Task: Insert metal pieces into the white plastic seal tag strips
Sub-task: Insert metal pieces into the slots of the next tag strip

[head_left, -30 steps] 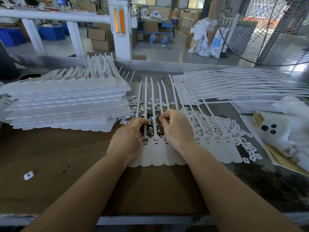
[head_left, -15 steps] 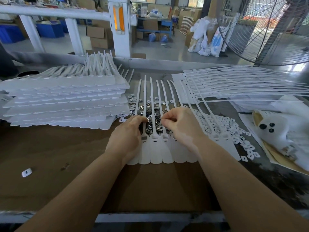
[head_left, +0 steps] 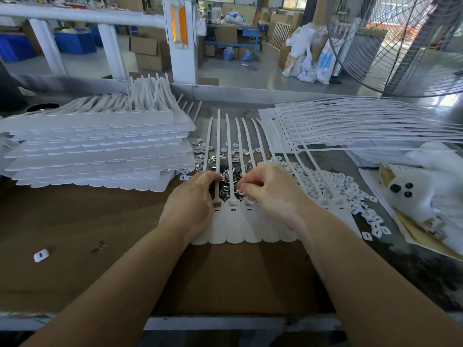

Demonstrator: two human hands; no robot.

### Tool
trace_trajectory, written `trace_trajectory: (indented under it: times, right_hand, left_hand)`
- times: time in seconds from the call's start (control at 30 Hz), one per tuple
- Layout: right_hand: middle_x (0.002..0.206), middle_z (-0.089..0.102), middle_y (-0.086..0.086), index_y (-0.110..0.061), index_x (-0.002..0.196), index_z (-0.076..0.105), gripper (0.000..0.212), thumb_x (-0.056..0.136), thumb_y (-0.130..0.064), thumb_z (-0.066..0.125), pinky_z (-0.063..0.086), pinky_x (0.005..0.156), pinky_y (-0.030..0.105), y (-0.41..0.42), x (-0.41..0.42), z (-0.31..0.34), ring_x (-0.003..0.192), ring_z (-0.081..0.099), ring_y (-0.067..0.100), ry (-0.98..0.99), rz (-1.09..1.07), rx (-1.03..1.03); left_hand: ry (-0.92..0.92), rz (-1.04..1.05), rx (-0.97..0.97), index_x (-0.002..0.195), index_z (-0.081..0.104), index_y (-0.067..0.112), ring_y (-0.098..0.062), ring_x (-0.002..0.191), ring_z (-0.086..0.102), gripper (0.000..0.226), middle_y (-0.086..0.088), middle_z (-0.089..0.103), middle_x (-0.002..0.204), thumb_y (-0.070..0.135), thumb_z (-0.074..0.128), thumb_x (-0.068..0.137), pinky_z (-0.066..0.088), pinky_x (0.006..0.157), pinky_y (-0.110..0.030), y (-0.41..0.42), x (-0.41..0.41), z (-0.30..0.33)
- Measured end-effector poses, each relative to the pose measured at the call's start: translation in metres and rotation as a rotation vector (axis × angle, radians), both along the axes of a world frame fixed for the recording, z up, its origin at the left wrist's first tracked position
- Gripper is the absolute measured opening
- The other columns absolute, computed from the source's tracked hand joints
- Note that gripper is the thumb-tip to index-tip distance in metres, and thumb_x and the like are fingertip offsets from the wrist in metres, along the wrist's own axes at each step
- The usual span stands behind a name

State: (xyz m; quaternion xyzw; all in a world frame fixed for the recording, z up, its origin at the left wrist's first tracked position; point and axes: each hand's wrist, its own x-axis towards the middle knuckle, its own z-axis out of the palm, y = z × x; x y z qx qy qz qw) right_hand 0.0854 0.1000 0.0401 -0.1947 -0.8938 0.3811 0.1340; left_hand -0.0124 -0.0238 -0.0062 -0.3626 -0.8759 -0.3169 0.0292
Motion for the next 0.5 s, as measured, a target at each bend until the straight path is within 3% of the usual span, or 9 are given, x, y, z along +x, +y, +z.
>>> trace_trajectory:
  times: [0.1, 0.23, 0.37, 0.5]
  right_hand:
    - [0.077, 0.066, -0.001, -0.008, 0.091, 0.07, 0.01, 0.089, -0.008, 0.06, 0.044, 0.051, 0.005, -0.001, -0.002, 0.001, 0.062, 0.063, 0.003, -0.028, -0.01, -0.034]
    - [0.076, 0.068, 0.002, -0.007, 0.089, 0.071, 0.01, 0.088, -0.007, 0.061, 0.047, 0.053, 0.006, -0.002, -0.001, 0.002, 0.063, 0.065, 0.006, -0.044, -0.01, -0.056]
    - [0.069, 0.064, -0.001, -0.01, 0.088, 0.073, 0.011, 0.087, -0.014, 0.064, 0.039, 0.053, 0.011, -0.007, -0.003, 0.002, 0.059, 0.056, 0.004, -0.074, -0.018, -0.015]
    - [0.085, 0.069, 0.006, -0.01, 0.09, 0.074, 0.011, 0.086, -0.014, 0.065, 0.044, 0.063, 0.017, -0.011, -0.005, 0.0, 0.075, 0.061, 0.014, -0.115, -0.024, -0.019]
  left_hand:
    - [0.003, 0.0, -0.003, 0.129, 0.05, 0.027, -0.016, 0.109, 0.053, 0.046, 0.005, 0.054, 0.129, 0.002, 0.038, 0.092, 0.045, 0.088, -0.029, 0.0, 0.0, 0.0]
    - [0.007, 0.009, -0.009, 0.129, 0.049, 0.028, -0.015, 0.109, 0.053, 0.046, 0.005, 0.054, 0.13, 0.002, 0.038, 0.093, 0.043, 0.086, -0.027, 0.0, 0.0, -0.001]
    - [-0.002, 0.012, -0.001, 0.128, 0.05, 0.028, -0.017, 0.109, 0.053, 0.044, 0.007, 0.053, 0.13, 0.005, 0.04, 0.093, 0.045, 0.088, -0.03, 0.001, 0.0, -0.001]
    - [-0.007, 0.021, -0.008, 0.128, 0.05, 0.029, -0.017, 0.109, 0.053, 0.044, 0.007, 0.053, 0.131, 0.005, 0.04, 0.093, 0.045, 0.087, -0.03, 0.001, 0.0, -0.001]
